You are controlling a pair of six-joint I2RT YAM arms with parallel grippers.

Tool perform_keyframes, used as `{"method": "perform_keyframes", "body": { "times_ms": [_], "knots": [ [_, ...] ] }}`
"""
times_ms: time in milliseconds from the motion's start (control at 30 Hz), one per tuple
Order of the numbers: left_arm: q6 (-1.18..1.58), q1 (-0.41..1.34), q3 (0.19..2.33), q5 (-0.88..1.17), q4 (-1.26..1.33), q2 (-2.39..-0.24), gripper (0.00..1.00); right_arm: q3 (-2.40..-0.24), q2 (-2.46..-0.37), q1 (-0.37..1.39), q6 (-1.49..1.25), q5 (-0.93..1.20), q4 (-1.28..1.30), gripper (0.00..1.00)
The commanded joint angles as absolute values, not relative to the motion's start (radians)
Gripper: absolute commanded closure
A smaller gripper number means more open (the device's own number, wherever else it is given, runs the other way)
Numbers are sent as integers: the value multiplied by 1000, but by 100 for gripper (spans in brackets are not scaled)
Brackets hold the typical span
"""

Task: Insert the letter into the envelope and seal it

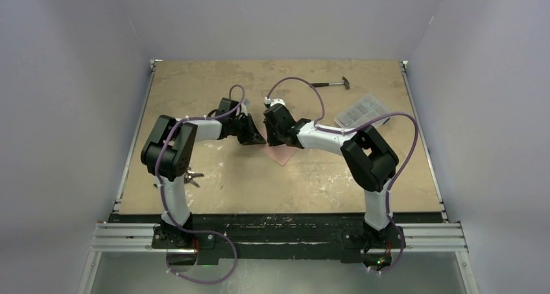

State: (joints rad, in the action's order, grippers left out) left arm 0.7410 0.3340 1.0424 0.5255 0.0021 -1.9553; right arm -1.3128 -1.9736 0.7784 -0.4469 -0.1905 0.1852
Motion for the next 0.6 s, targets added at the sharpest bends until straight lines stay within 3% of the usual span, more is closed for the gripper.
{"method": "perform_keyframes", "body": {
  "times_ms": [0,300,567],
  "knots": [
    [691,330,1016,330,-114,-2050,100,-1217,-1957,783,-416,-154,312,100],
    [703,330,1020,321,-114,-2064,100,-1165,-1888,784,-405,-109,356,100],
    [687,330,1030,338,-117,-2081,100,-1278,-1988,771,-414,-181,325,100]
  ]
}}
